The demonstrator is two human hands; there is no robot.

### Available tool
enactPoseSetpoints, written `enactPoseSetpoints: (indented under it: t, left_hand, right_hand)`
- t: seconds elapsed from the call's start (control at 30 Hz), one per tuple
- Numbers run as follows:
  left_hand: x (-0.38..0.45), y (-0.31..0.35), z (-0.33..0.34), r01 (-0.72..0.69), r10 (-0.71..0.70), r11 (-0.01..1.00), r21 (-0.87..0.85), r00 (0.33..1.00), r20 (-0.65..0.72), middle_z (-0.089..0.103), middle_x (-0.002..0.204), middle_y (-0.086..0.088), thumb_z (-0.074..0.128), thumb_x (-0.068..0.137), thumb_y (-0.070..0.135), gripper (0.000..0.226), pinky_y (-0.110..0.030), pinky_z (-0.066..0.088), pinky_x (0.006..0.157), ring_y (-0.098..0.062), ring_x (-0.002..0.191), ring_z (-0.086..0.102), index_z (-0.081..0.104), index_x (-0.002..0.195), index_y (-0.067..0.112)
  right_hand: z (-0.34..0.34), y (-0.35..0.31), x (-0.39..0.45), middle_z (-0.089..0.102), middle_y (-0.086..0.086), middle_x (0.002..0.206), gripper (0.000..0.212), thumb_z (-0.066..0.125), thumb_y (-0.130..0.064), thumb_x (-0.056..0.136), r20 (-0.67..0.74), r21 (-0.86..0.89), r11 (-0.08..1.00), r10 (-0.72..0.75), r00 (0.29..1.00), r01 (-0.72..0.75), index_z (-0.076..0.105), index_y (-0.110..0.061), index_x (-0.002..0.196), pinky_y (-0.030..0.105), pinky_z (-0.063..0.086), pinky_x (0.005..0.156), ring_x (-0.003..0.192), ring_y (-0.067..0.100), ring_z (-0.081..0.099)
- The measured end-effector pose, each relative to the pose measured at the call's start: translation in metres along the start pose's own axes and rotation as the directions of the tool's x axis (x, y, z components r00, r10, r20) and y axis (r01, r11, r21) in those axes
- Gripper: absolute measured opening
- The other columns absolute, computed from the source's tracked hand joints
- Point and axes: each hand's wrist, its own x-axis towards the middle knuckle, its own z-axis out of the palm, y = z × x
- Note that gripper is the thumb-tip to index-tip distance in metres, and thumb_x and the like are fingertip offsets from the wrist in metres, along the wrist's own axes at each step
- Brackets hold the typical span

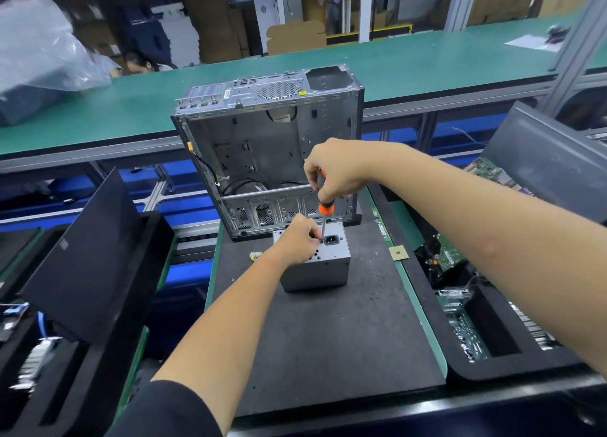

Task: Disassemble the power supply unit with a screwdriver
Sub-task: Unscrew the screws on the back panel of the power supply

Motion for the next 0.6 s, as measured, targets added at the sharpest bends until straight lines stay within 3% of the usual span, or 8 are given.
enactPoseSetpoints:
  t: [0.07,0.17,0.37,0.53,0.6]
  left_hand:
    - [-0.004,-0.001,0.0,-0.034,0.034,0.999,-0.022,0.999,-0.012,0.039,0.099,-0.009,0.054,0.088,-0.003,0.015,-0.028,0.048,0.063,-0.018,0.063,0.045,0.06,0.09,0.011]
    - [-0.009,-0.004,0.0,-0.074,0.069,0.995,-0.07,0.995,-0.077,0.043,0.091,-0.003,0.059,0.087,-0.004,0.021,-0.017,0.043,0.062,-0.011,0.063,0.045,0.07,0.1,0.009]
    - [-0.014,-0.002,-0.003,-0.036,0.014,0.984,-0.174,0.992,-0.128,0.053,0.084,0.006,0.068,0.083,-0.001,0.01,-0.007,0.042,0.061,-0.003,0.065,0.051,0.073,0.087,0.007]
    - [-0.014,0.001,-0.002,-0.025,0.002,0.986,-0.162,0.99,-0.141,0.054,0.086,0.005,0.071,0.081,0.001,0.012,-0.005,0.041,0.062,-0.002,0.068,0.053,0.07,0.076,0.012]
    - [-0.014,0.002,-0.003,-0.02,-0.002,0.988,-0.152,0.989,-0.145,0.054,0.084,0.007,0.071,0.081,0.001,0.012,-0.005,0.04,0.062,-0.002,0.067,0.052,0.07,0.076,0.012]
  right_hand:
    - [0.001,0.001,0.001,0.058,-0.015,0.041,0.007,0.07,-0.021,0.077,-0.003,0.014,1.0,0.006,1.0,-0.006,0.065,-0.018,0.08,0.016,0.036,0.042,0.056,0.011,0.066]
    - [0.004,0.004,0.001,0.059,-0.011,0.043,0.007,0.071,-0.02,0.074,-0.037,0.057,0.998,0.014,0.999,-0.012,0.066,-0.017,0.076,0.011,0.033,0.034,0.048,0.008,0.062]
    - [0.004,0.006,0.0,0.069,-0.001,0.067,0.007,0.071,-0.022,0.074,-0.068,0.082,0.997,0.02,0.997,-0.015,0.065,-0.018,0.076,0.014,0.035,0.04,0.059,0.013,0.067]
    - [0.005,0.009,-0.004,0.06,-0.011,0.046,0.008,0.071,-0.02,0.075,-0.072,0.133,0.991,0.035,0.997,-0.025,0.064,-0.017,0.076,0.01,0.034,0.035,0.041,0.002,0.058]
    - [0.006,0.01,-0.005,0.063,-0.007,0.05,0.008,0.071,-0.02,0.074,-0.078,0.132,0.991,0.037,0.996,-0.027,0.065,-0.017,0.076,0.01,0.034,0.034,0.041,0.004,0.058]
